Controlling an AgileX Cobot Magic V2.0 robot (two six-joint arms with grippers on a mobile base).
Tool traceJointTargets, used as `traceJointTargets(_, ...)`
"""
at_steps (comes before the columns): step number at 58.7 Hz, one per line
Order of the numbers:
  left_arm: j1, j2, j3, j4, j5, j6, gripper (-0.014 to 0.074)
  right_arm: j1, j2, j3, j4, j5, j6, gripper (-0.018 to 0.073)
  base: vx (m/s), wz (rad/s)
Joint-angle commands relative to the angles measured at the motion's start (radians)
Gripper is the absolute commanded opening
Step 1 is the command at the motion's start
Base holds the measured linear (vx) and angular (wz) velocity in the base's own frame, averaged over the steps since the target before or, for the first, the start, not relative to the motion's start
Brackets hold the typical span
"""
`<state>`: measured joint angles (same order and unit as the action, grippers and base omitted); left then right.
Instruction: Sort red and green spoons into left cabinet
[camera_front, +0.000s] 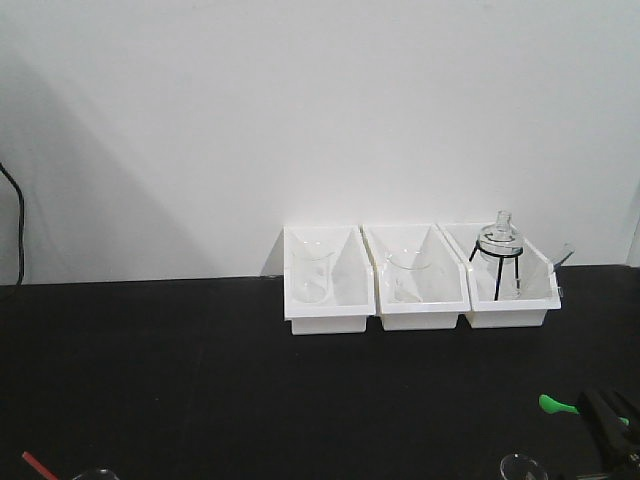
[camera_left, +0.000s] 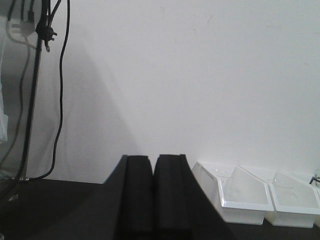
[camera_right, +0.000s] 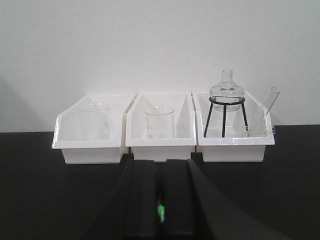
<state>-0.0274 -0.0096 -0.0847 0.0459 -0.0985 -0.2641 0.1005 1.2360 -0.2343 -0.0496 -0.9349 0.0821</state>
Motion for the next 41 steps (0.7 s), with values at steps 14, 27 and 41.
traceJointTargets(14, -0.004, 0.206, -0.232, 0.031, 0.069, -0.019, 0.0412, -0.001, -0.021, -0.022, -0.001, -0.078, -0.009, -0.0008, 0.00, 0.00)
traceJointTargets(27, -0.004, 0.404, -0.257, -0.064, 0.068, -0.158, 0.0613, -0.001, -0.021, -0.022, -0.001, -0.078, -0.009, -0.0008, 0.00, 0.00)
traceJointTargets(41, -0.004, 0.682, -0.257, -0.282, 0.057, -0.281, 0.0602, -0.001, -0.021, -0.022, -0.001, -0.078, -0.009, -0.0008, 0.00, 0.00)
